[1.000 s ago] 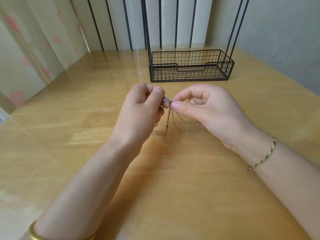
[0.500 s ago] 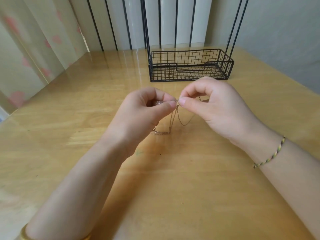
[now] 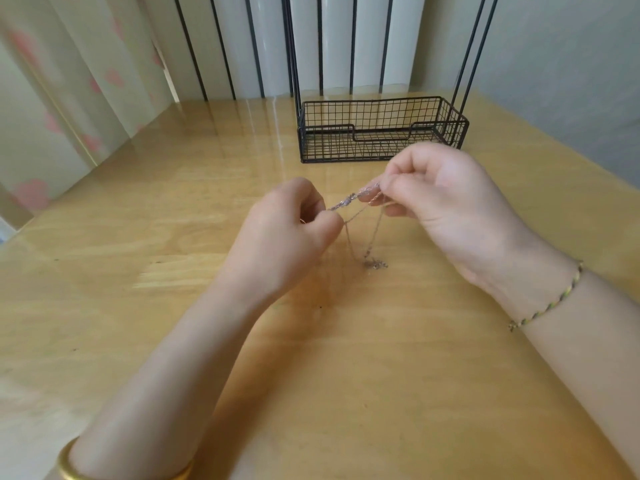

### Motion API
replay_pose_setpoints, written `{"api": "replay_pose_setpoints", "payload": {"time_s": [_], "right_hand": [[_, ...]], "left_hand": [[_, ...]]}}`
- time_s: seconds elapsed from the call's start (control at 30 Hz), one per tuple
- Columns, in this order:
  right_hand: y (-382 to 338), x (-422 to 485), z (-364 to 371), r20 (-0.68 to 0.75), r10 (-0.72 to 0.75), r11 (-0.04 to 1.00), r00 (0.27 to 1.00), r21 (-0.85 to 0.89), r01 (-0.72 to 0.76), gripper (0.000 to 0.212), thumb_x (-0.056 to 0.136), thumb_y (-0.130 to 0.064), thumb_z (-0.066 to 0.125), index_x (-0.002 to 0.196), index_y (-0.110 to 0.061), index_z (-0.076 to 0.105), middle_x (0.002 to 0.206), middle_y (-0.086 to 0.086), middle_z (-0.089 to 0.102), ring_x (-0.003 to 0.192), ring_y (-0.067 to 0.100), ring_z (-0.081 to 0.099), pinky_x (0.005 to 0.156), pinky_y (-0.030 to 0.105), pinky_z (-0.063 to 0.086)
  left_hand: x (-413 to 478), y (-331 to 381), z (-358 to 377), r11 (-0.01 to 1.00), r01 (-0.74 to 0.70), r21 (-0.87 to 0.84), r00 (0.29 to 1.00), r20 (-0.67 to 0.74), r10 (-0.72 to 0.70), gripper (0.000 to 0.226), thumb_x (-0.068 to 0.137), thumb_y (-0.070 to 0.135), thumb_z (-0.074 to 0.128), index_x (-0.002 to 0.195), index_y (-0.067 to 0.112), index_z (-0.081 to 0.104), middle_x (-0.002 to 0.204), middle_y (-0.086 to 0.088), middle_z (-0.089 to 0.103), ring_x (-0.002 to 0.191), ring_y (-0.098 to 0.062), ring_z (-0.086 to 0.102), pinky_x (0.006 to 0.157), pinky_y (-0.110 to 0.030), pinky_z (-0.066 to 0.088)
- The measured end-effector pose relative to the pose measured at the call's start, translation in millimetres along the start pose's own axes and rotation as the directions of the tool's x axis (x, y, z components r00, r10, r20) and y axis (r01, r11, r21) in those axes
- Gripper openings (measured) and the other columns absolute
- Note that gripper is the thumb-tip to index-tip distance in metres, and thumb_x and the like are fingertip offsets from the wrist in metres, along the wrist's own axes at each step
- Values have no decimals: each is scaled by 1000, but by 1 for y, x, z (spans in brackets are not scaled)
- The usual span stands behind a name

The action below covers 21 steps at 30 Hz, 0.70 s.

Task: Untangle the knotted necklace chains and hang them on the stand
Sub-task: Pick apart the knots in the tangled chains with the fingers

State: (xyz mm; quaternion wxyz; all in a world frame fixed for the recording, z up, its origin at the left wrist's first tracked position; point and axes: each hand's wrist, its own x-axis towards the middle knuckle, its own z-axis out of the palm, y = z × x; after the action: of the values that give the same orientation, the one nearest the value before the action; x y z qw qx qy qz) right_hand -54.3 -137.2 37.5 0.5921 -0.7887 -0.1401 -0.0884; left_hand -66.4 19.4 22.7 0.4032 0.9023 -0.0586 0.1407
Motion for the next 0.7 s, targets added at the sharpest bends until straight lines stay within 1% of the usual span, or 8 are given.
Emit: {"api": "replay_pose_setpoints", "payload": {"time_s": [0.1, 0.2, 0.3, 0.33, 0.4, 0.47, 0.53, 0.7], "right_hand": [[3, 1, 3, 79, 204, 895, 976, 388, -219, 21, 89, 0, 47, 72, -13, 48, 62, 0, 63, 68, 18, 64, 79, 37, 52], [3, 2, 0, 126, 244, 808, 962, 522, -273, 19, 90, 0, 48, 76, -13, 46, 50, -4, 44, 52, 14, 53, 78, 39, 54], [2, 2, -7, 70, 223, 862, 972, 451, -230, 20, 86, 7, 51, 86, -13, 47, 48, -7, 39, 42, 10, 36, 59, 31, 54], [3, 2, -9, 32, 202, 914, 979, 352, -200, 23, 84, 9, 52, 87, -14, 48, 50, -6, 41, 41, 8, 35, 55, 30, 52], [9, 3, -10, -49, 128, 992, 991, 24, -127, 26, 81, 9, 54, 85, -17, 51, 57, -3, 44, 38, 5, 40, 49, 28, 49], [14, 4, -8, -117, 66, 976, 991, -198, -89, 23, 81, 2, 57, 83, -20, 53, 61, -3, 48, 40, 4, 47, 44, 27, 47], [16, 5, -7, -170, 58, 980, 984, -180, -89, 17, 84, -3, 58, 81, -20, 55, 61, -4, 51, 44, 5, 54, 39, 25, 45], [17, 7, -11, -256, 221, 971, 941, 149, -188, 11, 90, -8, 56, 83, -16, 58, 69, -2, 56, 49, 4, 59, 34, 16, 34]], "left_hand": [[2, 2, 2, 982, 107, -153, 994, 14, -106, 14, 81, 16, 50, 82, 3, 53, 69, -4, 57, 61, -17, 50, 61, -34, 46], [4, 1, 4, 953, 154, -261, 985, -39, -169, 12, 84, 13, 48, 82, 2, 52, 73, -4, 63, 65, -16, 54, 66, -38, 50], [8, -4, 0, 864, 199, -462, 959, -91, -269, 9, 87, 10, 43, 79, 12, 47, 74, 5, 67, 71, -12, 60, 67, -32, 48], [9, -6, 0, 817, 206, -539, 953, -80, -293, 12, 89, 9, 42, 79, 14, 45, 73, 6, 67, 71, -10, 61, 68, -29, 48], [9, -5, 0, 726, 202, -657, 951, -45, -305, 14, 91, 7, 40, 79, 14, 43, 67, 5, 65, 66, -11, 61, 67, -25, 49], [8, -2, 2, 661, 185, -727, 954, -28, -298, 16, 92, 5, 40, 79, 12, 43, 64, 0, 57, 60, -14, 58, 66, -26, 51], [8, 0, 4, 650, 169, -741, 958, -32, -286, 17, 92, 3, 41, 79, 13, 43, 65, -1, 49, 58, -16, 51, 64, -26, 51], [7, -5, 7, 737, 159, -657, 970, -34, -239, 16, 95, 7, 45, 83, 17, 42, 62, 4, 38, 46, -9, 33, 54, -24, 37]]}}
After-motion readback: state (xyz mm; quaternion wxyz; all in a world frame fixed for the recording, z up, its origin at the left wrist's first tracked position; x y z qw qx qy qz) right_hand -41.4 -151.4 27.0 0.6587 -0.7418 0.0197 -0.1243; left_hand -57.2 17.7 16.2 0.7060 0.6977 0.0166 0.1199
